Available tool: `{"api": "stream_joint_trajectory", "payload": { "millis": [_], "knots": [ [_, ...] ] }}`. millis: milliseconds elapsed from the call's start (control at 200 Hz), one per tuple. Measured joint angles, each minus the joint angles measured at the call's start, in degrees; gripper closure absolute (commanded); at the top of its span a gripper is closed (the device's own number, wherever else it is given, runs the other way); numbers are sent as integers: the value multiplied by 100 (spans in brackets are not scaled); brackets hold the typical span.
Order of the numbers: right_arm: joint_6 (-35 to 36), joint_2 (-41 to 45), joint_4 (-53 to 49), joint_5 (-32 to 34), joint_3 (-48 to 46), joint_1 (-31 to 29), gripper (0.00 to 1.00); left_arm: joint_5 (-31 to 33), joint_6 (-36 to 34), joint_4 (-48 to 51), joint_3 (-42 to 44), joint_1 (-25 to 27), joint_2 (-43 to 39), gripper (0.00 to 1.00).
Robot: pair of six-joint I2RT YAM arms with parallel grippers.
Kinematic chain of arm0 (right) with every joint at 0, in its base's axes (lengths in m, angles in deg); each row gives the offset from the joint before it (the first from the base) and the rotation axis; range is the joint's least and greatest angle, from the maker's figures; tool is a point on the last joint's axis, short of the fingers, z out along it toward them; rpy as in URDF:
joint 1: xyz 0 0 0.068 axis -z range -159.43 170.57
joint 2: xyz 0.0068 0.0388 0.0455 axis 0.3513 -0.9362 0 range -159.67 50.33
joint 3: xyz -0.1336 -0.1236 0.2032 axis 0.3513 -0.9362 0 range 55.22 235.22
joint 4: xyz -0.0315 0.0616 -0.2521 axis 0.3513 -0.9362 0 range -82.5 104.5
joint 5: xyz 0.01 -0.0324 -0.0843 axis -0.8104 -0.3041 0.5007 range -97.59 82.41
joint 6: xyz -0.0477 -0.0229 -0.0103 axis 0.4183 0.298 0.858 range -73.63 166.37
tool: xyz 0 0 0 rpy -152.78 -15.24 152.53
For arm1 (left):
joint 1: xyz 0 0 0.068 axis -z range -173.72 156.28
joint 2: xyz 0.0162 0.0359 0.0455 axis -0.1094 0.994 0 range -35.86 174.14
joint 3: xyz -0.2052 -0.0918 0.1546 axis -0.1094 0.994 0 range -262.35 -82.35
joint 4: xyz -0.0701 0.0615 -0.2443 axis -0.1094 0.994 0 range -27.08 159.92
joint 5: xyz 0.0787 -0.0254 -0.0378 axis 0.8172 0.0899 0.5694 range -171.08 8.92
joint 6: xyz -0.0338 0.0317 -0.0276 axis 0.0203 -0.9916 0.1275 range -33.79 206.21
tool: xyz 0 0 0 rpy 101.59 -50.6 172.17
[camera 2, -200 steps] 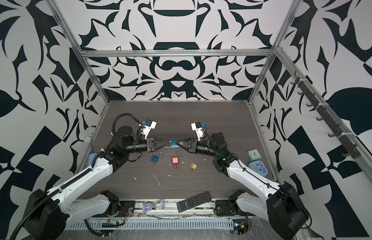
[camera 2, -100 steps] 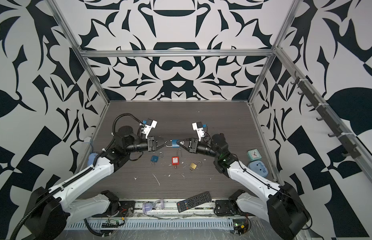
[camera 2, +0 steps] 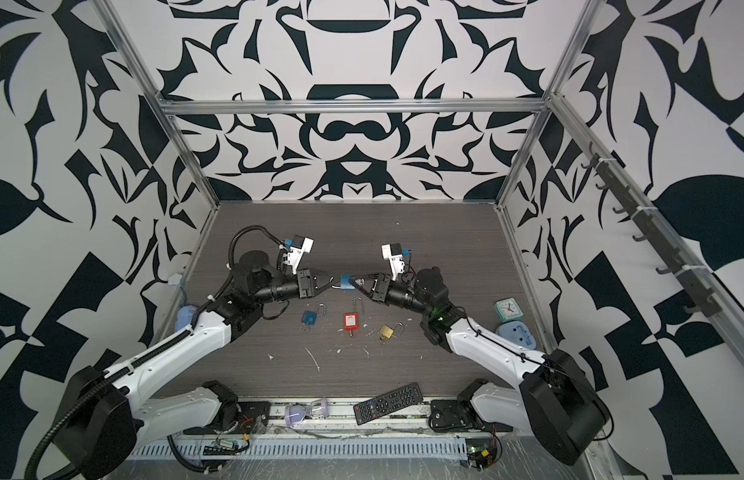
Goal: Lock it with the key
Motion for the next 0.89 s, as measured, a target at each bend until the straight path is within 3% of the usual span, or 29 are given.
{"api": "stream_joint_trajectory", "payload": {
  "millis": [270, 355, 420, 450, 530, 895],
  "knots": [
    [-4, 11, -48, 157, 0, -22, 100, 109, -22, -33, -4, 7, 28, 99],
    [0, 101, -221, 177, 0, -22, 100, 131, -92, 46, -4, 17, -7, 75],
    [24, 208, -380, 133, -4, -37, 100, 177, -153, 94, -7, 17, -46, 37],
    [37, 245, -457, 63, -4, -83, 100, 142, -186, 92, -11, 26, -55, 27],
    [61, 339, -654, -116, -61, -168, 100, 83, -267, 197, -15, 42, -122, 12],
    [57, 697, -1014, -216, -186, -52, 100, 46, -483, 487, -79, -72, -315, 14]
  ]
}}
